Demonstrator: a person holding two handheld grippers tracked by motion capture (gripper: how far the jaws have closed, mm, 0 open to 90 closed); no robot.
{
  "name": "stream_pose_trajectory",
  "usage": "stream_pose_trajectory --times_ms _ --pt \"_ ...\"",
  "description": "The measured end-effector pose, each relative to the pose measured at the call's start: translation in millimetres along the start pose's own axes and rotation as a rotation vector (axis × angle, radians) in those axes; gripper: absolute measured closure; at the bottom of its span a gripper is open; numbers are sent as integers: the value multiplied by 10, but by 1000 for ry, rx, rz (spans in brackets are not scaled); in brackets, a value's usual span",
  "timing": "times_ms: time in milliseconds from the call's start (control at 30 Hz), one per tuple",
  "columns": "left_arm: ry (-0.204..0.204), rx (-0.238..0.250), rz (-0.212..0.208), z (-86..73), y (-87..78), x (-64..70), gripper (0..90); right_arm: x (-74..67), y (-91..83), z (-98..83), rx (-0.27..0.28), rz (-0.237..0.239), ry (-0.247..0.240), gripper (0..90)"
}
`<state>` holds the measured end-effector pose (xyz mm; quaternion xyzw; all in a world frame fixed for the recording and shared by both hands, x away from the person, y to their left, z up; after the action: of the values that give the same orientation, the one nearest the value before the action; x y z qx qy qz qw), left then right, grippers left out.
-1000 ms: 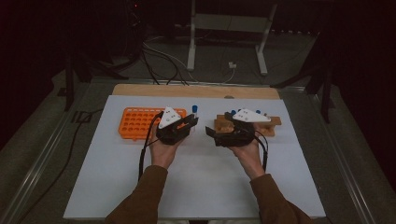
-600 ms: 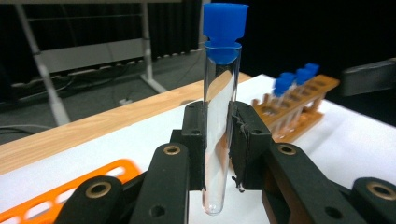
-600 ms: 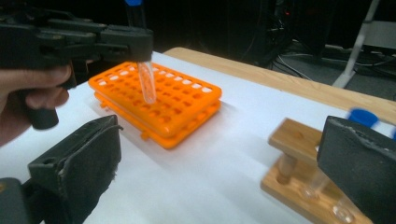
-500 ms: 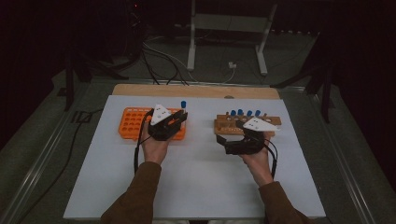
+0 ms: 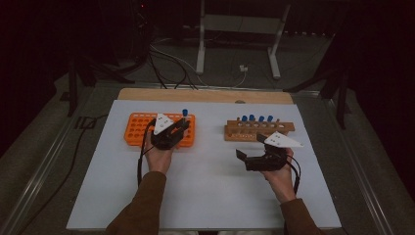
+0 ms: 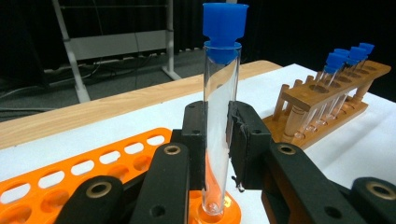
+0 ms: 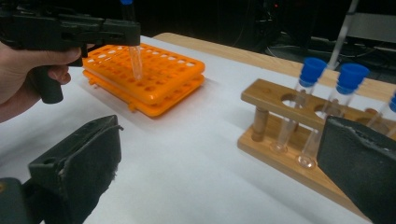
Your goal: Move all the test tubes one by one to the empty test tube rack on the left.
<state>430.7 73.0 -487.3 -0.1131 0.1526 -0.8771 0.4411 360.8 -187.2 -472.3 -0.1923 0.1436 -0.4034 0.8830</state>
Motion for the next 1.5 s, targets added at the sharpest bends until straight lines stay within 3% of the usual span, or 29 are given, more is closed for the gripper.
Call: stream_pose_trajectory --times_ms 100,233,433,700,800,1200,1433,1500 --pt "26 3 0 -26 46 29 780 32 -14 -54 -1 -4 13 0" --pt "25 -11 0 -87 98 40 780 69 -36 -123 -12 -9 17 0" --pt "8 -32 4 -216 173 23 780 134 -135 -186 -14 -15 14 0" --pt "-29 -99 13 -350 220 11 781 209 -191 -249 -14 -20 41 0" --pt "-45 -95 14 -360 214 8 781 204 -188 -252 -15 -20 38 0" --pt "36 -136 50 -402 224 50 783 212 -178 -279 -21 -21 38 0" --pt "52 -178 62 -473 251 55 785 220 -173 -297 -26 -22 39 0" --pt "40 -169 64 -483 251 52 785 219 -176 -296 -25 -22 39 0"
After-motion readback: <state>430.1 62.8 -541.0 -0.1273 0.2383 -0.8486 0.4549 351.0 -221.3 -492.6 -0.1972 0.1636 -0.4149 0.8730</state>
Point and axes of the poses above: each handheld gripper's, and its own axes: y roughly forward along the jaws, z roughly out of its top, x roughly to its right, the point moved 7 cm from there along y, roughly forward along the jaws, and after that the axes turned 4 degrees about -x, right-handed, at the moved point
